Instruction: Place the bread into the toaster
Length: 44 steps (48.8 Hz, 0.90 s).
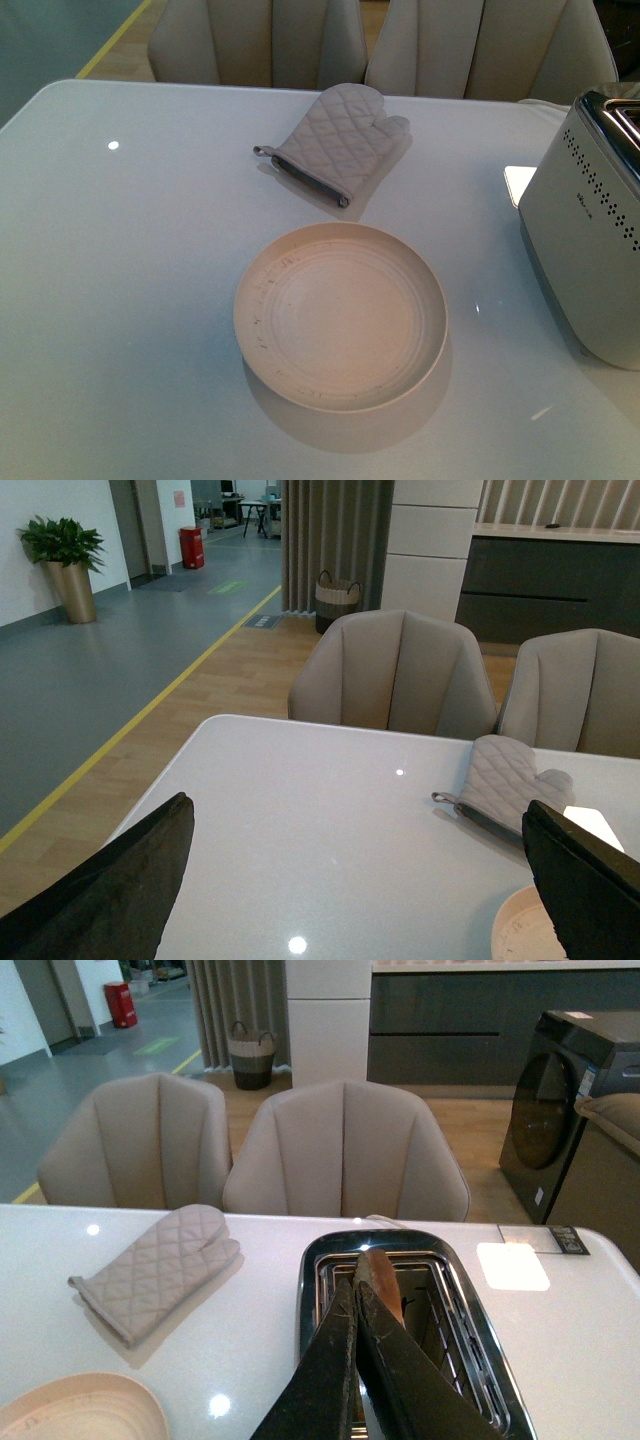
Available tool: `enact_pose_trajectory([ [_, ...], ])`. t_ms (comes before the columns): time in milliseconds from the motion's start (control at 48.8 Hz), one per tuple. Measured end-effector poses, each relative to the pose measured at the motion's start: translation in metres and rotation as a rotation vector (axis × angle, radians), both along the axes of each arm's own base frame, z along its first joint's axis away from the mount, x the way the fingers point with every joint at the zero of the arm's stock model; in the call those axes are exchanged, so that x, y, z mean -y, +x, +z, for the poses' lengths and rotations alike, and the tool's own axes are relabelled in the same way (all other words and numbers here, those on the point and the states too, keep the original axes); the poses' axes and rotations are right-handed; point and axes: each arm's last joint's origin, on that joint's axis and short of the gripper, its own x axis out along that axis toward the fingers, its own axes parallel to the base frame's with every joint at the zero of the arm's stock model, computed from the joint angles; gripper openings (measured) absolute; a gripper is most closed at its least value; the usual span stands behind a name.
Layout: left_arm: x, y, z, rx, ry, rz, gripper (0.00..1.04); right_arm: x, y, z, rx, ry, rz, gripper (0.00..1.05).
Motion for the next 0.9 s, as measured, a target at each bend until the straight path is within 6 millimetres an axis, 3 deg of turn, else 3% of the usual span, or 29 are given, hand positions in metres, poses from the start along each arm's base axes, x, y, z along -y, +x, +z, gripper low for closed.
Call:
enact_pose_trajectory([
  [205, 0.0, 0.0, 0.0, 0.0, 0.0, 0.0, 0.98, -0.016, -0.014, -0.017, 0.0, 0.0, 0.011, 0.02],
  [656, 0.0, 0.0, 0.0, 0.0, 0.0, 0.0, 0.98, -0.016, -0.029, -0.033, 0.013, 0.0, 0.006, 0.02],
  [902, 0.0, 0.0, 0.0, 0.0, 0.0, 0.0, 0.98, -0.016, -0.034, -0.031, 0.028, 0.0, 0.006, 0.02],
])
